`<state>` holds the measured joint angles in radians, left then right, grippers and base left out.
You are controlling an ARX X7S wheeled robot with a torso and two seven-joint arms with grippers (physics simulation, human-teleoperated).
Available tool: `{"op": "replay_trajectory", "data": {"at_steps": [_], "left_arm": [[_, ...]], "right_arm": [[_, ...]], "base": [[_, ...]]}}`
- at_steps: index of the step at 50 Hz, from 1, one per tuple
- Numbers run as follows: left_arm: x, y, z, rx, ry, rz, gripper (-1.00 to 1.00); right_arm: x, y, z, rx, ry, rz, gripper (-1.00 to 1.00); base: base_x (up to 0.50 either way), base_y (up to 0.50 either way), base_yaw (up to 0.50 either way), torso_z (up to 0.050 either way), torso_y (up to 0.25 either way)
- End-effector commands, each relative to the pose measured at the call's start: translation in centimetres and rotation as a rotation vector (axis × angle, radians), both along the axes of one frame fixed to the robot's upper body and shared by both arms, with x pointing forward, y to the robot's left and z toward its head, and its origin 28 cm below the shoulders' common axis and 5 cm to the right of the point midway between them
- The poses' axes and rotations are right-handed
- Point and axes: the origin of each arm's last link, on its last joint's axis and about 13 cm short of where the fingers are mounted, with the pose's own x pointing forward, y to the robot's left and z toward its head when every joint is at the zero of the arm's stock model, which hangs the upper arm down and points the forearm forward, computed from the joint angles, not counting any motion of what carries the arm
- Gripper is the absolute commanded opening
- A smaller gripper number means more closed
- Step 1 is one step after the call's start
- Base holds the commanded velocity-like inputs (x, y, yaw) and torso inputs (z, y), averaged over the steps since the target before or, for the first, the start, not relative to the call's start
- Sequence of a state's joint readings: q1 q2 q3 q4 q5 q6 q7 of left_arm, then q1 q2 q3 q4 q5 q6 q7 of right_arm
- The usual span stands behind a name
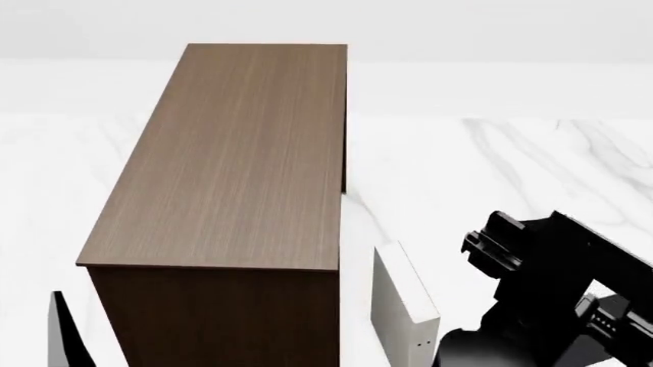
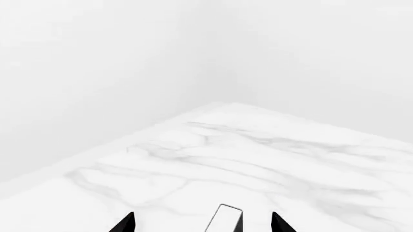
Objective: Pick up the book in the middle and place it on the cabinet shelf.
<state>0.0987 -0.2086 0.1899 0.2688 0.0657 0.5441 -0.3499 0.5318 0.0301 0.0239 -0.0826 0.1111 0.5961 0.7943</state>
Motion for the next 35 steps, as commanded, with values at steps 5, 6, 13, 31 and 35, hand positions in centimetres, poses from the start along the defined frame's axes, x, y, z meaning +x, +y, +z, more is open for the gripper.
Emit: {"op": "replay_trajectory", "data": {"at_steps": [5, 6, 13, 31, 35], "left_arm": [[0.1, 0.0, -0.2, 0.006, 0.019, -0.001, 1.00], [0.1, 0.0, -0.3, 0.006, 0.019, -0.001, 1.00], [0.1, 0.0, -0.3, 0.007, 0.021, -0.001, 1.00], [0.1, 0.0, -0.5, 0.011, 0.030, -0.005, 1.00], [0.1, 0.0, -0.6, 0.012, 0.033, -0.005, 1.00]], "right_arm": [[1.4, 0.0, 1.8, 0.099, 0.057, -0.005, 1.00], [1.5, 0.1, 1.9, 0.110, 0.060, -0.007, 1.00], [1.6, 0.4, 1.8, 0.136, 0.070, 0.000, 1.00], [2.3, 1.0, 0.6, 0.165, 0.112, -0.004, 1.00], [2.3, 0.9, -0.1, 0.170, 0.133, -0.021, 1.00]], "base": [[0.00, 0.00, 0.00, 0.000, 0.000], [0.00, 0.00, 0.00, 0.000, 0.000], [0.00, 0.00, 0.00, 0.000, 0.000], [0.00, 0.00, 0.00, 0.000, 0.000], [0.00, 0.00, 0.00, 0.000, 0.000]]}}
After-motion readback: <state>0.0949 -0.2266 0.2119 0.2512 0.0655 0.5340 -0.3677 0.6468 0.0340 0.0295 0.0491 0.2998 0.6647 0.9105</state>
